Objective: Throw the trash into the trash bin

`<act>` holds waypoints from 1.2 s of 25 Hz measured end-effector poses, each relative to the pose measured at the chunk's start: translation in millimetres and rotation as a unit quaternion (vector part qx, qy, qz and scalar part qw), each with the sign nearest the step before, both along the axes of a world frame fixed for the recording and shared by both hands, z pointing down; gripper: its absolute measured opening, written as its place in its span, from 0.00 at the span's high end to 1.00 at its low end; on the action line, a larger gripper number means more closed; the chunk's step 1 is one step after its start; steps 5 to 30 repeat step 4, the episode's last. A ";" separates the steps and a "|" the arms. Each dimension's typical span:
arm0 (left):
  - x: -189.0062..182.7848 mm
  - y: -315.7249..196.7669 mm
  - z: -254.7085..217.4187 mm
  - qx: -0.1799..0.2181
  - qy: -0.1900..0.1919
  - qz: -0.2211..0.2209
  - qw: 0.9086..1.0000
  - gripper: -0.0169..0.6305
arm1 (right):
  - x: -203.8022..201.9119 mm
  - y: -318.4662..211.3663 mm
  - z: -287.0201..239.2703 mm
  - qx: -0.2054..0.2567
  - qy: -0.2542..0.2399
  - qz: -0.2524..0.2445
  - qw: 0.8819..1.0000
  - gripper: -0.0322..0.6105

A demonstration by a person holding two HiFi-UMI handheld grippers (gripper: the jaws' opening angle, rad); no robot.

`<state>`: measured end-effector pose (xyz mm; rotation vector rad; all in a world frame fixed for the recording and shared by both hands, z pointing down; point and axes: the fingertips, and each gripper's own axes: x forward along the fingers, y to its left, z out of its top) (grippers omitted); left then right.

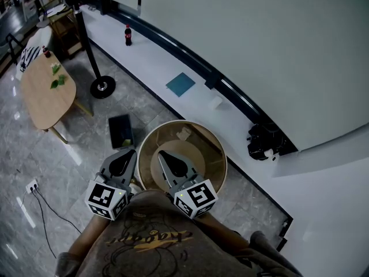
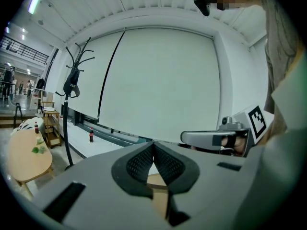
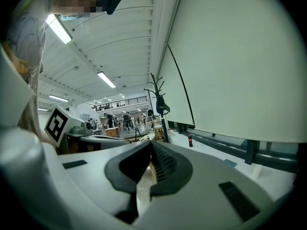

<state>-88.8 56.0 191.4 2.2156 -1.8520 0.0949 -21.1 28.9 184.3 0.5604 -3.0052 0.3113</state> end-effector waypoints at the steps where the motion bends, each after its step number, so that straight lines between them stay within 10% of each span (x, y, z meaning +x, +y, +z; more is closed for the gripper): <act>1: -0.7 0.3 0.2 0.000 0.001 -0.001 1.000 0.95 | -0.7 0.3 0.3 -0.001 0.001 0.000 1.000 0.92; 30: -2.4 0.3 0.8 -0.001 0.002 -0.003 1.000 0.95 | -2.6 0.3 0.4 -0.003 0.002 0.000 1.000 0.92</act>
